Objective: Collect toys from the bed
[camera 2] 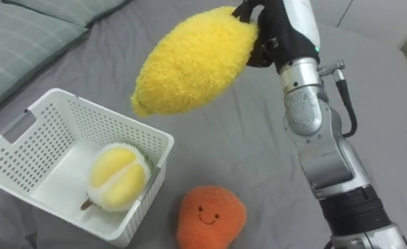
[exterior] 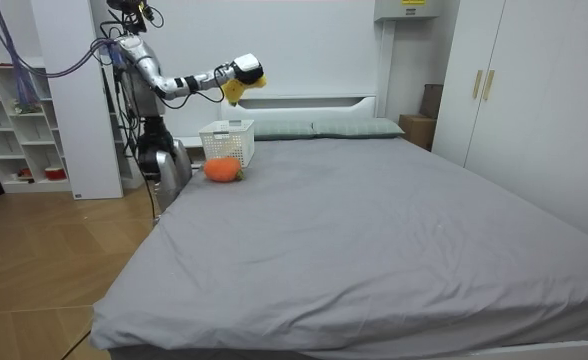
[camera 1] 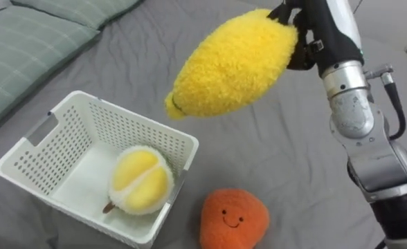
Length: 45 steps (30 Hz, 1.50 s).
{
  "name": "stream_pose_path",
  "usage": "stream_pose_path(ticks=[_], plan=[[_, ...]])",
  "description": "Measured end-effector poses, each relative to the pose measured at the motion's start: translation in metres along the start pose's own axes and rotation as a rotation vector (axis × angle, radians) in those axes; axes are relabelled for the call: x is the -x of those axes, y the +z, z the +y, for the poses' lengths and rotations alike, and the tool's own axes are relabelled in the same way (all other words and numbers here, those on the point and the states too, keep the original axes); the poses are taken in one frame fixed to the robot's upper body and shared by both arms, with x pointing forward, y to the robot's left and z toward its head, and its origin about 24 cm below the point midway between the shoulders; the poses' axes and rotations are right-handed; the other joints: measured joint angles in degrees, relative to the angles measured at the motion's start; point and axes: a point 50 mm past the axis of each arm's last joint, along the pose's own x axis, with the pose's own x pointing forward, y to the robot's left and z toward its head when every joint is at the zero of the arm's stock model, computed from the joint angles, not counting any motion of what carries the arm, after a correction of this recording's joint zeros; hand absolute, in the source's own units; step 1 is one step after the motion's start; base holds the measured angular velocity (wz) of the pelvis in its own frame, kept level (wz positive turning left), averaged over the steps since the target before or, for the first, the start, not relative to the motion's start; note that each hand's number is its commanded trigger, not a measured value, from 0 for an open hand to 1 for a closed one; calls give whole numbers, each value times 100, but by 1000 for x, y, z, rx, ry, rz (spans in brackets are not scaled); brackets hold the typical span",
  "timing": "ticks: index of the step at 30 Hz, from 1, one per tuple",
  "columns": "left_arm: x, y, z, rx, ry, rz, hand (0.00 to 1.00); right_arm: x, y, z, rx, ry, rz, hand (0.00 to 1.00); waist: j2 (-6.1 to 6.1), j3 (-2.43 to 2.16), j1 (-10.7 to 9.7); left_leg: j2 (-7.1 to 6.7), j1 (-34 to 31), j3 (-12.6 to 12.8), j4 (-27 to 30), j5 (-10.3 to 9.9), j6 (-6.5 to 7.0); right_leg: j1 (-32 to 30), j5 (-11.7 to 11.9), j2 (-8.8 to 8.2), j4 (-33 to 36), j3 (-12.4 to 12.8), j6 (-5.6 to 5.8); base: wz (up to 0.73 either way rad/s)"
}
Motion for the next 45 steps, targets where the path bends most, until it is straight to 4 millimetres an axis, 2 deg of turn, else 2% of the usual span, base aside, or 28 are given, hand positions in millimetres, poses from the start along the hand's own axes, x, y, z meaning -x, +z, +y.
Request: stream_pose_path(ticks=[3,6,10,11,15,21,25,32,33,35,36,37,38,42,45], plan=[[0,4,-1,-1,-2,-9,0,1,4,9,-1,24,-6,100,11,3,101,-48,-82,-176,72,3,4,51,-1,-21,-68,-197,2,28],[1,10,-1,8,-8,-19,0,3,4,22,-7,68,7,100,31,7,318,-83,-91,-270,72,8,10,85,-25,-44,-86,-282,30,20],[2,19,-4,12,-8,-41,0,0,-10,43,4,138,92,100,0,5,565,-136,-171,-436,84,61,16,78,-31,-69,-87,-370,37,24],[2,20,-4,3,-5,-48,0,2,-17,45,12,148,129,100,-27,0,600,-181,-237,-547,118,66,21,71,-53,-89,-87,-443,50,38],[2,16,-2,-3,5,-23,0,5,-30,53,22,172,211,100,-67,3,796,-232,-333,-668,169,84,29,49,-71,-119,-86,-541,59,21],[0,12,4,3,22,10,0,10,-46,59,34,204,285,100,-201,57,1011,-299,-387,-803,176,131,42,55,-94,-169,-85,-733,61,15],[0,11,4,5,9,19,0,15,-59,64,30,233,351,100,-237,65,1006,-341,-443,-930,202,158,40,68,-94,-187,-87,-844,63,15],[0,10,4,9,8,33,0,17,-76,66,-2,245,449,100,-244,68,996,-374,-458,-995,200,191,45,79,-97,-213,-87,-916,67,6],[0,9,4,8,7,35,0,17,-77,67,0,246,454,95,-244,68,997,-378,-465,-1001,200,194,47,74,-98,-217,-87,-922,69,5],[0,9,4,7,6,38,0,21,-84,68,8,249,489,59,-247,67,1015,-389,-482,-1009,200,199,55,60,-101,-227,-86,-932,74,3],[0,9,4,6,6,39,0,22,-86,68,10,251,497,45,-247,67,1020,-394,-490,-1015,200,202,57,58,-102,-230,-86,-939,75,6],[0,8,4,5,6,43,0,24,-89,69,14,255,512,7,-247,66,1016,-407,-503,-1042,201,210,61,56,-105,-239,-86,-961,80,8],[0,8,4,4,6,43,0,25,-90,69,15,256,521,0,-248,66,1013,-414,-509,-1055,200,215,62,56,-107,-244,-85,-975,83,14],[0,6,4,2,7,47,0,28,-98,69,22,261,560,0,-247,66,1023,-450,-517,-1138,200,248,72,62,-115,-266,-86,-1074,96,11],[0,6,5,6,10,51,0,29,-99,69,25,263,565,0,-245,67,1083,-452,-457,-1127,194,250,74,103,-115,-266,-85,-1034,97,-3]])
